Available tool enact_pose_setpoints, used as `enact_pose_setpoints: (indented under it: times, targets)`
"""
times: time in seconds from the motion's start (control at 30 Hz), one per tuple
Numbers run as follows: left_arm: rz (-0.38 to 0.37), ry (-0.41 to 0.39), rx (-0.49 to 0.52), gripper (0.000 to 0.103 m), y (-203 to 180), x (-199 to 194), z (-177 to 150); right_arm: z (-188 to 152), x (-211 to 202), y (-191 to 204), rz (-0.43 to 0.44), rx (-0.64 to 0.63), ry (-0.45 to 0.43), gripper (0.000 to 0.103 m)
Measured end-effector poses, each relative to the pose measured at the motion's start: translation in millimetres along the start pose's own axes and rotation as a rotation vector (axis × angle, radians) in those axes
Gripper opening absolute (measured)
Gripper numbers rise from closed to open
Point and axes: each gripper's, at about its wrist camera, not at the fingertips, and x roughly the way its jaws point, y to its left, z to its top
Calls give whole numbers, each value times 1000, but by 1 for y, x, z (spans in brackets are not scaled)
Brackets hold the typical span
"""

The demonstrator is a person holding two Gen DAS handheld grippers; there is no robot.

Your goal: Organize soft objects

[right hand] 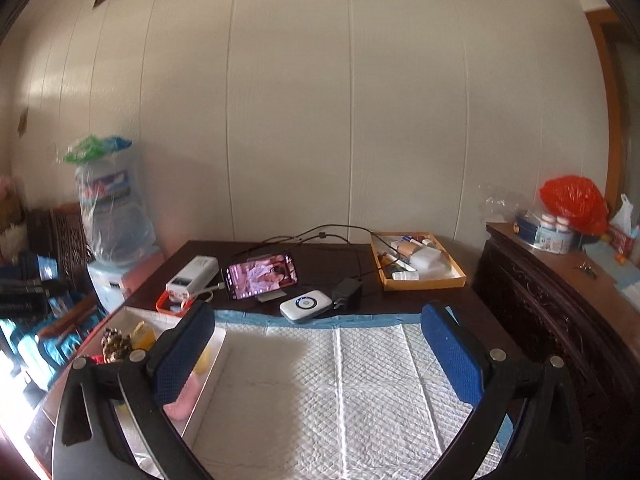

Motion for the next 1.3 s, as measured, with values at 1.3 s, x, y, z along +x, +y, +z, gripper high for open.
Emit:
enact_pose_setpoints:
  times: [1.3]
  targets:
    - [9, 103, -84, 103, -51, -14, -13, -12, 4, -67, 196, 106, 89, 103]
